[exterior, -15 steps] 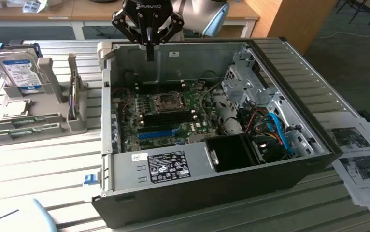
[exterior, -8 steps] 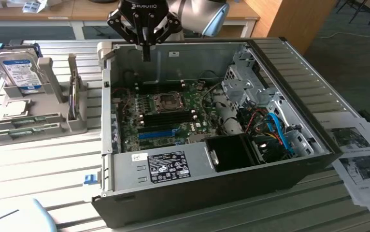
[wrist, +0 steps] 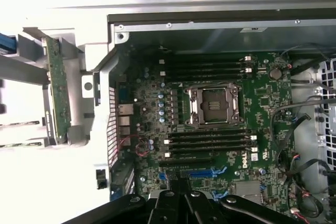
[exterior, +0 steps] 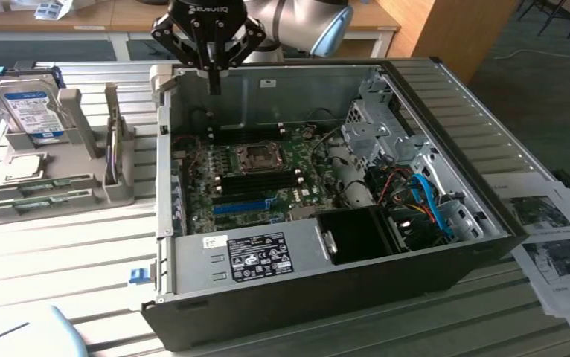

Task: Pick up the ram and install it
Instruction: 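Reach for the ram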

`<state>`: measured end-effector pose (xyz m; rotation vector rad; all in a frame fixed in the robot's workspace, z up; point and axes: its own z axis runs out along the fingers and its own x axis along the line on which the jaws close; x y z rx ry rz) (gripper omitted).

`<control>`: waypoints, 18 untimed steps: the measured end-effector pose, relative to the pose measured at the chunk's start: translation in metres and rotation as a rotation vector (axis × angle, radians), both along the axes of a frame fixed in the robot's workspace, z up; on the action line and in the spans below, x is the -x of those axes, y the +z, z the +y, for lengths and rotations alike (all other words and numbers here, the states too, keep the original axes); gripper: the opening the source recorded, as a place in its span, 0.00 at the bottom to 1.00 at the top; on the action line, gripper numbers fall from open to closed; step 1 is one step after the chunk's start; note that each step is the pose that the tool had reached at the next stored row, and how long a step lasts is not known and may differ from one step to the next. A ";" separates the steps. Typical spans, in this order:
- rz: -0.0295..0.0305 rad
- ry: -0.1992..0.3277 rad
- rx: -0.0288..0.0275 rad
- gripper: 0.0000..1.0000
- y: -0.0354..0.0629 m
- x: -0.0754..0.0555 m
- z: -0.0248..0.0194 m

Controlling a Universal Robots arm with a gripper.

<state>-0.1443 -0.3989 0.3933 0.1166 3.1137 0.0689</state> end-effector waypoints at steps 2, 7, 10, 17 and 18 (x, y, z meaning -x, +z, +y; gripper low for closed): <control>0.0000 0.000 0.0000 0.09 0.0000 0.005 0.0000; 0.0000 0.000 0.0000 0.09 0.0000 0.018 0.0000; 0.0000 0.000 0.0000 0.09 0.0000 0.026 0.0000; 0.0000 0.000 -0.0001 0.09 0.0000 0.044 0.0000; 0.0000 0.000 0.0000 0.09 0.0000 0.046 0.0000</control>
